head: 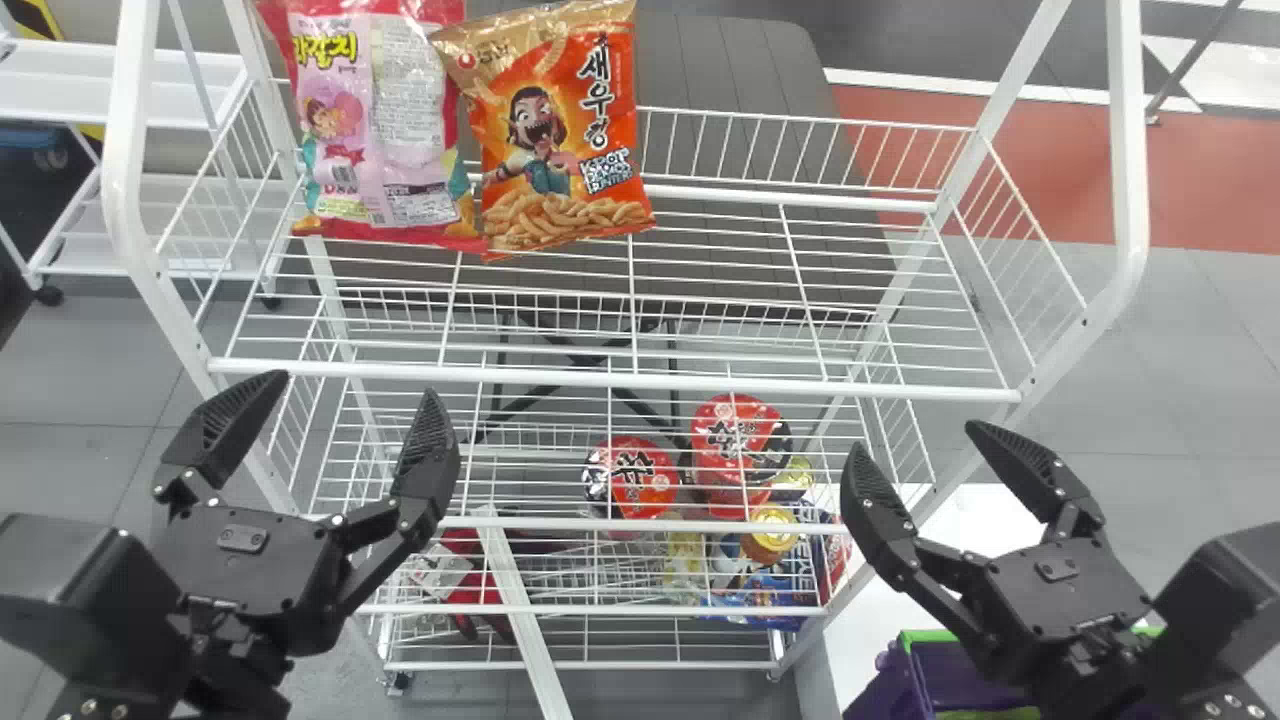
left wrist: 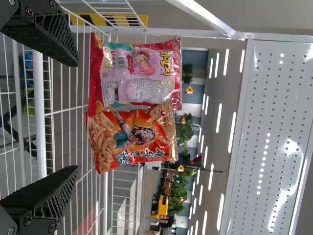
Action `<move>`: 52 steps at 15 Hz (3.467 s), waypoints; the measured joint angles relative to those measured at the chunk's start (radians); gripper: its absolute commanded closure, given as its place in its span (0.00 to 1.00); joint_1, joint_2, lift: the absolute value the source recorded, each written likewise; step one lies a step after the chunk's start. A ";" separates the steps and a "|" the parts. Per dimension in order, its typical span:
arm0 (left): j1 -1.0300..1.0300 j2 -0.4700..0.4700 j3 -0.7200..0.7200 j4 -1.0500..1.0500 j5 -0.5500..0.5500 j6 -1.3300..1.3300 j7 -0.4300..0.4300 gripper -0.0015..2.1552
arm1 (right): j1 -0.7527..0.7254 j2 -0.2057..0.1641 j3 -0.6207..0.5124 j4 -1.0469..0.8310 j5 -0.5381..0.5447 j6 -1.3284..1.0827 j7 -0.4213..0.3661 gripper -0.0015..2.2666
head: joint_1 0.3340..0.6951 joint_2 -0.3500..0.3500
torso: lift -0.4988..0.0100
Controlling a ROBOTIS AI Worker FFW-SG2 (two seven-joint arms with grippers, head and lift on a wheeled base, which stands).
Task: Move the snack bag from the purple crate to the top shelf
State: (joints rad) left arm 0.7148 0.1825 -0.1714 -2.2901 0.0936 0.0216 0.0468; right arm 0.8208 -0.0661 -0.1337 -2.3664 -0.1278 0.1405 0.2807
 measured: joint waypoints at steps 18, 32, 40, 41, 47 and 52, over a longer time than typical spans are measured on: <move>0.003 -0.001 0.000 -0.002 -0.019 0.006 -0.001 0.03 | -0.001 -0.008 -0.006 -0.001 -0.010 0.005 0.000 0.05 | 1.00 0.32 | 0.64; -0.001 0.000 0.001 0.001 -0.021 0.031 -0.026 0.03 | -0.006 -0.005 -0.004 0.016 -0.011 -0.012 0.002 0.05 | 1.00 0.31 | 0.53; 0.001 0.000 0.001 0.003 -0.023 0.032 -0.027 0.03 | -0.006 -0.006 -0.003 0.018 -0.010 -0.021 0.002 0.05 | 1.00 0.31 | 0.47; 0.001 0.000 0.001 0.002 -0.023 0.032 -0.027 0.03 | -0.006 -0.006 -0.003 0.018 -0.010 -0.021 0.002 0.05 | 1.00 0.31 | 0.46; -0.001 0.000 0.001 -0.001 -0.027 0.033 -0.027 0.03 | -0.007 -0.006 -0.003 0.018 -0.007 -0.022 0.002 0.05 | 1.00 0.31 | 0.41; -0.002 -0.001 0.001 0.002 -0.026 0.033 -0.024 0.03 | -0.009 -0.006 -0.004 0.018 -0.007 -0.021 0.014 0.05 | 1.00 0.32 | 0.37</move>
State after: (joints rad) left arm 0.7133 0.1811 -0.1703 -2.2880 0.0677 0.0546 0.0229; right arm 0.8115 -0.0725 -0.1375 -2.3484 -0.1348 0.1194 0.2944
